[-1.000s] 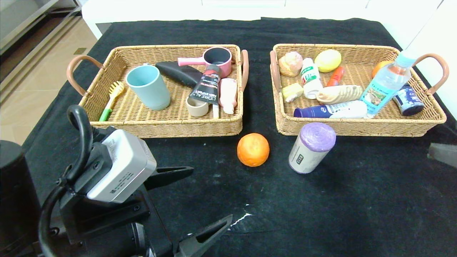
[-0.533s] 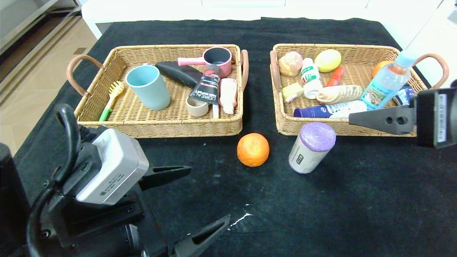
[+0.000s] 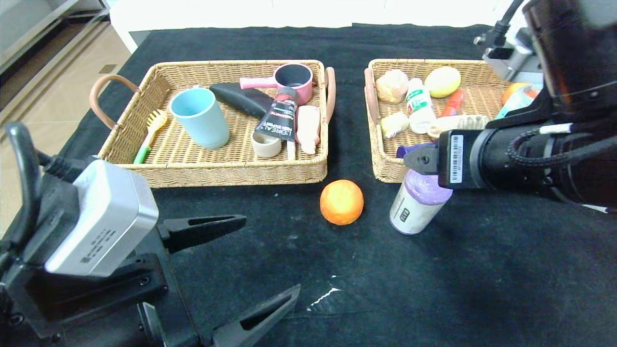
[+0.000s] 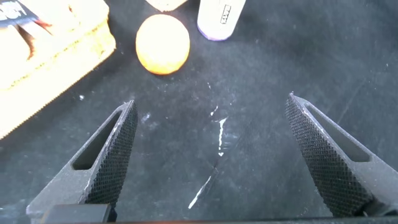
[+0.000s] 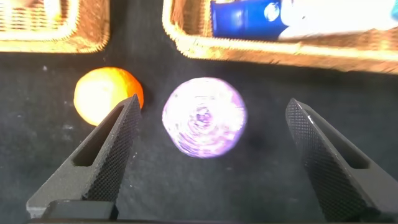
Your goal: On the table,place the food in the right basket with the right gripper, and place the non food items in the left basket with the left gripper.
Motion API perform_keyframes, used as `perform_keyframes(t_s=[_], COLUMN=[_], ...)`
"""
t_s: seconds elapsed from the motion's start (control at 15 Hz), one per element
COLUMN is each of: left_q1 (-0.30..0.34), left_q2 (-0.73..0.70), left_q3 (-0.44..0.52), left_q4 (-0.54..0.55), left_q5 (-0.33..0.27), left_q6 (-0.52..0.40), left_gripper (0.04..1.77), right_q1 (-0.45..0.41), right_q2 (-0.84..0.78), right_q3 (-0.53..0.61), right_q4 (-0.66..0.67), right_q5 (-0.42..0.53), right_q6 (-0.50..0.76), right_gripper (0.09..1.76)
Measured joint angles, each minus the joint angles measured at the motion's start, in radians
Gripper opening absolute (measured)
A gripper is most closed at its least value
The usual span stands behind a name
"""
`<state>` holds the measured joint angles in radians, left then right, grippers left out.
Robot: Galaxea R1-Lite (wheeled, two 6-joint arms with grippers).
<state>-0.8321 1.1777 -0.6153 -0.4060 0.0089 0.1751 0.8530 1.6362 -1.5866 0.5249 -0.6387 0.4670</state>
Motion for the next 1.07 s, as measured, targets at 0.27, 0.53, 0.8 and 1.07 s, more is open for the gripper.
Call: perform_keyframes(t_s=[0.27,0.53,0.8,1.07], left_q1=[0.0,0.0,0.0,0.0], left_q2=[-0.019,-0.024,-0.025,-0.023], left_q3=[-0.003,-0.004,-0.004,-0.001], left_q4=[-0.001,-0.001,-0.001,-0.001], left_q5=[0.0,0.0,0.0,0.0], left_q6=[0.0,0.002,0.002,0.002], left_gripper=[1.72,1.72,1.72,1.72], right_q1=[-0.014,-0.034,-0.065,-0.072], right_q2=[0.058,0.103,0.138,0.15], right_q3=[-0.011,-0.014,-0.015,-0.012], right_q4=[-0.001,-0.002,-0.004,-0.004], right_q5=[0.0,-0.001,-0.002,-0.002], right_q6=[0.039,0.076,0.101,0.104], right_gripper=[1.71,1.71,1.71,1.71])
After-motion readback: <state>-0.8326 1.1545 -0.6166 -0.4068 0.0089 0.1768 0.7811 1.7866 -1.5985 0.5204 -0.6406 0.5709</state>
